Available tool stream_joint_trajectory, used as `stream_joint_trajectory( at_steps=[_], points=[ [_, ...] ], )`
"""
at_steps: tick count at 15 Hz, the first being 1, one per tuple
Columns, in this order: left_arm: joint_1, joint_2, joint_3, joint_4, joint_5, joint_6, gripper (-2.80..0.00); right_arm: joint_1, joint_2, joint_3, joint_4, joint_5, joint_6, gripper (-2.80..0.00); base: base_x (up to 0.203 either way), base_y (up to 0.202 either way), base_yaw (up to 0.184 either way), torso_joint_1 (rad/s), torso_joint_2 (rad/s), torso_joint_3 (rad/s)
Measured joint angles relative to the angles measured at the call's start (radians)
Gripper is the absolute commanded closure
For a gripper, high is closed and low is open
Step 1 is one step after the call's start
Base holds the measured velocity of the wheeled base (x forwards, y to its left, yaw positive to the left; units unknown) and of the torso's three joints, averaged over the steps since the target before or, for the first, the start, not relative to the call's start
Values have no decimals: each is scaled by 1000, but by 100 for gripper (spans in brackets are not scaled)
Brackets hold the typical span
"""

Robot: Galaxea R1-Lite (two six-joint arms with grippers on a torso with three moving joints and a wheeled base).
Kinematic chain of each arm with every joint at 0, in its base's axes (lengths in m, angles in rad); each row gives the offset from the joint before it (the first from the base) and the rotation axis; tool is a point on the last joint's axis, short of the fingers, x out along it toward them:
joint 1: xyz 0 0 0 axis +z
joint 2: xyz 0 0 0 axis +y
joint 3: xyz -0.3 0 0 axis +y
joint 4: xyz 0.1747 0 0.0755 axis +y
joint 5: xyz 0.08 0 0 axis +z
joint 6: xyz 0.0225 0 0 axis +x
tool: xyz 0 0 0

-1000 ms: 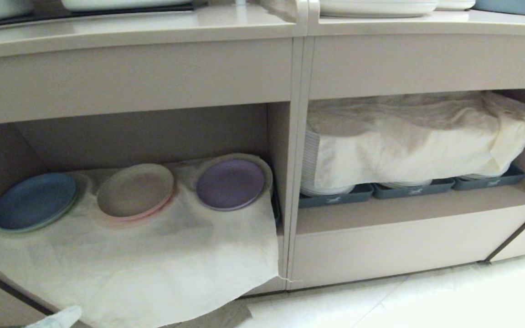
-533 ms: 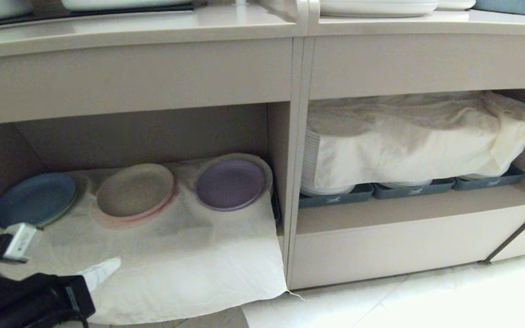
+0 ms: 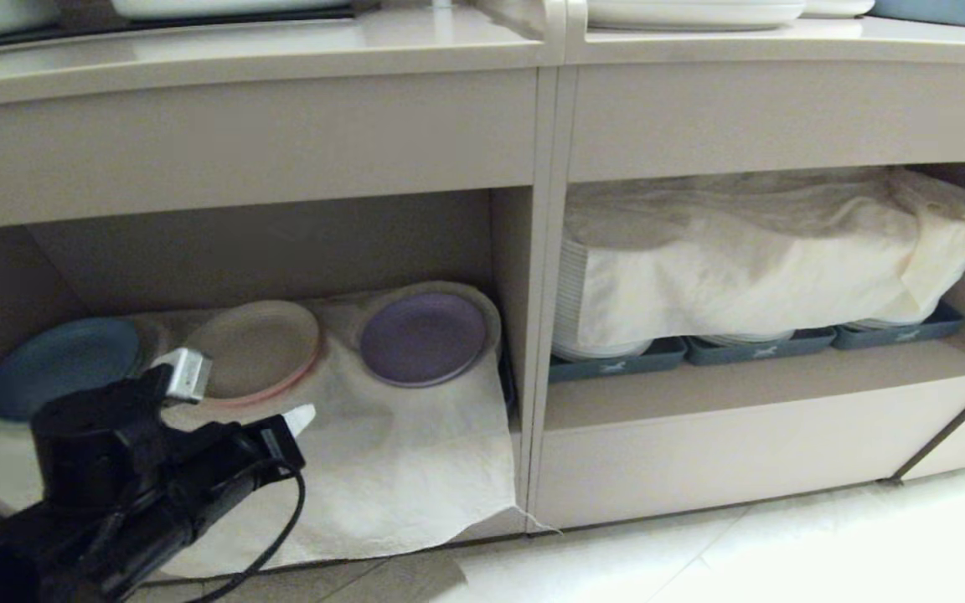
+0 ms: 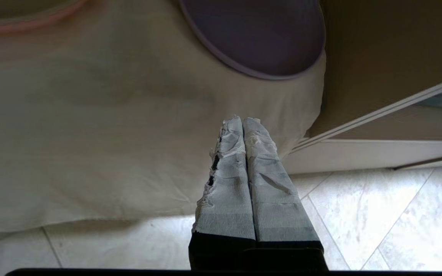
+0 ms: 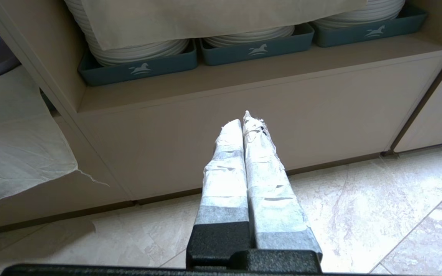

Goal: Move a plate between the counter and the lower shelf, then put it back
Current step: Pick up the plate in the cupboard

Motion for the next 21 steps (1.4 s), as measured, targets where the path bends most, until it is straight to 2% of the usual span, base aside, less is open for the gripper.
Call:
stream_joint_trajectory(
  at_steps=[4, 8, 10, 14, 18, 21],
  points=[
    [-12, 109, -38, 8, 4, -24, 0, 0, 0, 0, 0, 0, 0, 0, 0, 0, 0, 0, 0, 0],
    [-13, 155, -89, 93, 4, -27, 0, -1, 0, 0, 0, 0, 0, 0, 0, 0, 0, 0, 0, 0],
    [-13, 158, -147, 169, 6, -35, 0, 0, 0, 0, 0, 0, 0, 0, 0, 0, 0, 0, 0, 0],
    [-13, 141, -288, 393, 12, -51, 0, -1, 0, 0, 0, 0, 0, 0, 0, 0, 0, 0, 0, 0],
    [-14, 135, -394, 504, 24, -101, 0, -1, 0, 0, 0, 0, 0, 0, 0, 0, 0, 0, 0, 0],
    [-16, 145, -431, 526, 39, -136, 0, 0, 0, 0, 0, 0, 0, 0, 0, 0, 0, 0, 0, 0]
  ],
)
